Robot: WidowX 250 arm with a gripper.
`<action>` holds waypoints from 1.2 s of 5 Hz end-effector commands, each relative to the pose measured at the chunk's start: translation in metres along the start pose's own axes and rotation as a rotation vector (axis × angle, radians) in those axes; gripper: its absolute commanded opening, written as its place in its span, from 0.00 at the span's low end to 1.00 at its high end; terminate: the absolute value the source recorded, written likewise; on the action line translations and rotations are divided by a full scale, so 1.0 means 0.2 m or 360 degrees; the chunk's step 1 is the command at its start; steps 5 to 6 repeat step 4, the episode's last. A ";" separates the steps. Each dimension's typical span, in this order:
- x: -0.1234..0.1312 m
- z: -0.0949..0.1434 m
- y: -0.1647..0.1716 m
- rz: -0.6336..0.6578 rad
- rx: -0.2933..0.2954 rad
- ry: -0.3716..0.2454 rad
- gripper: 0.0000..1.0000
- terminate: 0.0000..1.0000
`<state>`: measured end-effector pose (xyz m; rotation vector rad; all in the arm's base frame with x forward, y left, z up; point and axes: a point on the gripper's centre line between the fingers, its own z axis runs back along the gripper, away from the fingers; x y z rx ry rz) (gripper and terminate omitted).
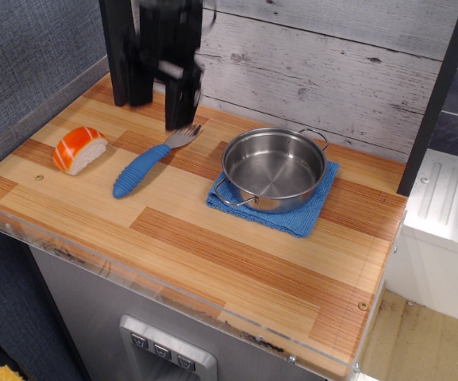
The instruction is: Put the bottom of the fork near the food.
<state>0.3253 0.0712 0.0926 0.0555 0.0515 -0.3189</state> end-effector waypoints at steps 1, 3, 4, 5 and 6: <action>-0.04 0.10 -0.09 -0.0069 -0.0001 -0.0128 1.00 0.00; -0.06 0.09 -0.10 -0.0048 -0.0017 -0.0142 1.00 0.00; -0.06 0.09 -0.10 -0.0048 -0.0017 -0.0142 1.00 1.00; -0.06 0.09 -0.10 -0.0048 -0.0017 -0.0142 1.00 1.00; -0.06 0.09 -0.10 -0.0048 -0.0017 -0.0142 1.00 1.00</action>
